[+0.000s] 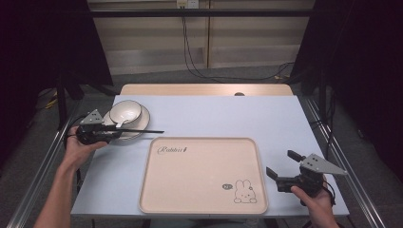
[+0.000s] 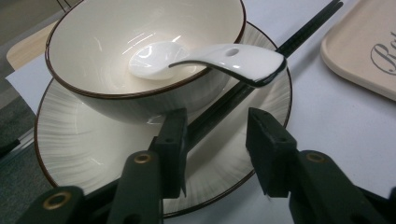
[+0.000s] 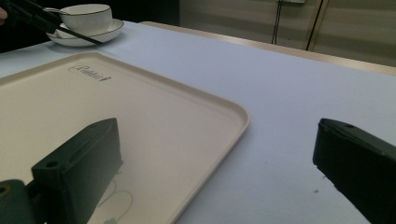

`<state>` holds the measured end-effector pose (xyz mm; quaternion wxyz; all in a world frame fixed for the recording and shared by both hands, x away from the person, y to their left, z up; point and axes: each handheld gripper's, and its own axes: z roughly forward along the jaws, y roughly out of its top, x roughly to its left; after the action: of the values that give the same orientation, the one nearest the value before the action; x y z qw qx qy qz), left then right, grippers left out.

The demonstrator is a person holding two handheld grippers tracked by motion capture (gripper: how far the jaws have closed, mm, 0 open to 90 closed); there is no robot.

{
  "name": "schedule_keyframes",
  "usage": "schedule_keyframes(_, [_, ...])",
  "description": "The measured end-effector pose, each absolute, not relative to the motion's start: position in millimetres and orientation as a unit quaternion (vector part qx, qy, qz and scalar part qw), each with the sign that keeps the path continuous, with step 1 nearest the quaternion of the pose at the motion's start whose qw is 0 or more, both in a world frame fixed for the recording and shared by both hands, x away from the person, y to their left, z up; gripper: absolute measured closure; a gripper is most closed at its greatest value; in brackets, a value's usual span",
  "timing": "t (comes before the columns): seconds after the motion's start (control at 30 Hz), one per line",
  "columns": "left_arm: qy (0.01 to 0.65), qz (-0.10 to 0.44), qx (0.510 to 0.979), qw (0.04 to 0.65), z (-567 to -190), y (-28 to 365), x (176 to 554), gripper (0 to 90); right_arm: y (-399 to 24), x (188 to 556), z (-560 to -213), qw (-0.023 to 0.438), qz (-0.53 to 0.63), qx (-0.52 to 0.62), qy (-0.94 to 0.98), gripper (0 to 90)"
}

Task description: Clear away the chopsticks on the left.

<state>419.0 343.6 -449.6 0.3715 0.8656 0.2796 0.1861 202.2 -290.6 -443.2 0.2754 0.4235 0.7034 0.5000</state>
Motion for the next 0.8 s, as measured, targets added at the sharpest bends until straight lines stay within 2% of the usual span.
schedule_keyframes(0.23, [0.29, 0.194, 0.857, 0.378, -453.6, 350.1, 421.7, 53.6, -290.4, 202.5, -443.3, 0.275, 0.5, 0.423, 0.703, 0.9])
schedule_keyframes(0.43, [0.277, 0.186, 0.867, 0.371, -451.9, 346.0, 421.3, 63.7, -290.6, 202.6, -443.4, 0.276, 0.5, 0.424, 0.703, 0.9])
schedule_keyframes(0.8, [0.259, 0.157, 0.891, 0.339, -448.1, 332.9, 425.9, 66.9, -289.5, 202.6, -443.7, 0.273, 0.496, 0.423, 0.707, 0.9])
